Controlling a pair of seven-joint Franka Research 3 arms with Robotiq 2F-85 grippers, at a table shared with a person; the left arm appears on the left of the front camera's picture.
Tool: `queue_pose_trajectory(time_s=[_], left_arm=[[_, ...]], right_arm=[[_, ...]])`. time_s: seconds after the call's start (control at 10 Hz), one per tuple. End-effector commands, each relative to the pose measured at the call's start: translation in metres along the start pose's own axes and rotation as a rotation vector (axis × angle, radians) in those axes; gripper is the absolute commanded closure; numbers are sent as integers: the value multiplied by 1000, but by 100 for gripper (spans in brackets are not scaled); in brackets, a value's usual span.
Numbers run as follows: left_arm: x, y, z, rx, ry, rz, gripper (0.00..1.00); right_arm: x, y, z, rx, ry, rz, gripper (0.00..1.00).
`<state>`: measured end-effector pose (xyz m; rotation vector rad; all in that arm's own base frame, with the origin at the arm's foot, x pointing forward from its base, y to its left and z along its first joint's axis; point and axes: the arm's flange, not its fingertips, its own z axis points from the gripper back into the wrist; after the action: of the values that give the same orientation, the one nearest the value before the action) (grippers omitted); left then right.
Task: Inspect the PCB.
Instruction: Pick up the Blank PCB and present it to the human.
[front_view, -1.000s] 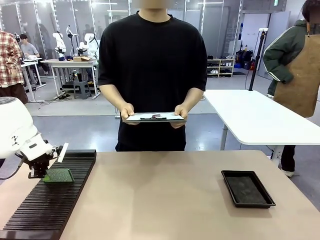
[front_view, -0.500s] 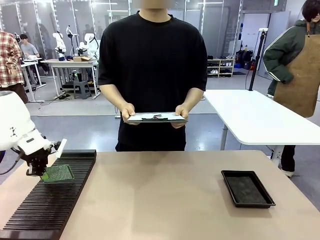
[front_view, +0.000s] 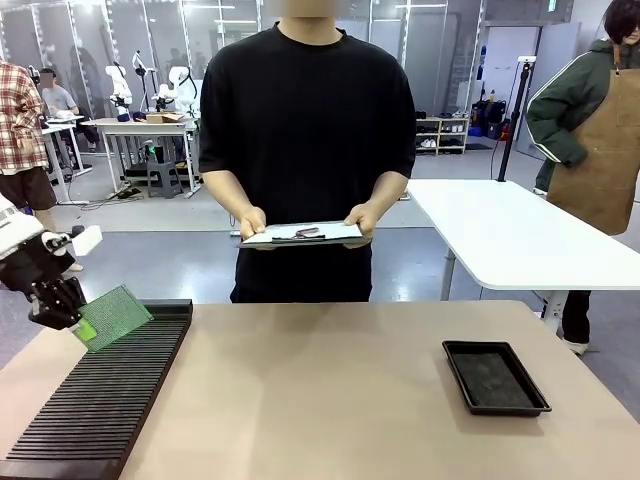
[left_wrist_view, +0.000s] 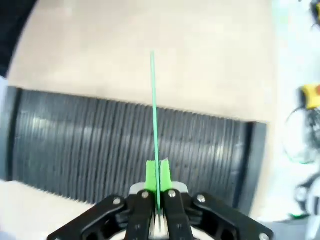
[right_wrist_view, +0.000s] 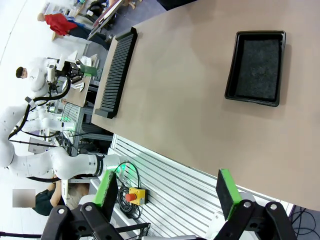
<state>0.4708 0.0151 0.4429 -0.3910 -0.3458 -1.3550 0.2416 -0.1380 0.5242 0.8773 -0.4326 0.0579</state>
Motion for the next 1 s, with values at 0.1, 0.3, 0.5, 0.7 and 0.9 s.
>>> queue_pose_trajectory(time_s=[0.1, 0.3, 0.5, 0.7, 0.9], left_arm=[[2, 40, 2, -174, -286, 276, 100], [6, 67, -14, -303, -488, 493, 100], [12, 103, -34, -408, -604, 641, 100], [18, 125, -64, -564, -670, 719, 100], [6, 128, -96, -649, -740, 789, 100]], right_arm=[[1, 0, 1, 13, -4, 18, 0], [1, 0, 1, 13, -4, 18, 0], [1, 0, 1, 13, -4, 18, 0], [1, 0, 1, 13, -4, 18, 0], [1, 0, 1, 13, -4, 18, 0]])
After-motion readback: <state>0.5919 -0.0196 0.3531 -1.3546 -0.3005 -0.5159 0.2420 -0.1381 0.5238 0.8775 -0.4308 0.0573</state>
